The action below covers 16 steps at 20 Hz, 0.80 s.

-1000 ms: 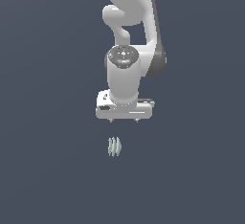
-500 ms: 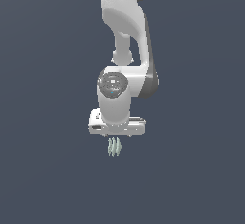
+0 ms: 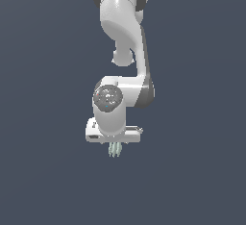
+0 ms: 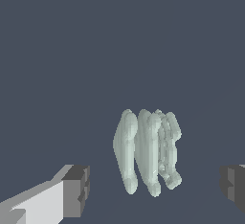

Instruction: Pick up the object and move it to a goal position.

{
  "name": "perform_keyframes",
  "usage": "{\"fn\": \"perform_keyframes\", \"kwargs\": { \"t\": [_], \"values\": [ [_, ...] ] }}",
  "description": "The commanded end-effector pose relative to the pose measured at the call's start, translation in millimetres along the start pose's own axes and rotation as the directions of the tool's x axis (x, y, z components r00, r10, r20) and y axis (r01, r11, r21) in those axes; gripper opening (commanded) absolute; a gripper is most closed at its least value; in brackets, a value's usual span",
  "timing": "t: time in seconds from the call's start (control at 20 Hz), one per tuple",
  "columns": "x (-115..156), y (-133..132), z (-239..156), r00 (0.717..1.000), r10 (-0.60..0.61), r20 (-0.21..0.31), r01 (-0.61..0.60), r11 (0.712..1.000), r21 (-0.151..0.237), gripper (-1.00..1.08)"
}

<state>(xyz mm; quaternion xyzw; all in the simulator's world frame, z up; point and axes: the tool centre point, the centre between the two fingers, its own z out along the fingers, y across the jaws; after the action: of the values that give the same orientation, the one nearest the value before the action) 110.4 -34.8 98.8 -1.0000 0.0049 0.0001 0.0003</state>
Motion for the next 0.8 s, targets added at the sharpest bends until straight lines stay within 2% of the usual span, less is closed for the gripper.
{"fn": "perform_keyframes", "kwargs": {
  "t": [0.0, 0.3, 0.75],
  "values": [
    [2, 1, 2, 1.000, 0.000, -0.001, 0.000, 1.000, 0.000, 1.00],
    [1, 1, 8, 1.000, 0.000, 0.000, 0.000, 1.000, 0.000, 1.00],
    [0, 1, 51, 1.000, 0.000, 0.000, 0.000, 1.000, -0.001, 1.00]
  ]
}}
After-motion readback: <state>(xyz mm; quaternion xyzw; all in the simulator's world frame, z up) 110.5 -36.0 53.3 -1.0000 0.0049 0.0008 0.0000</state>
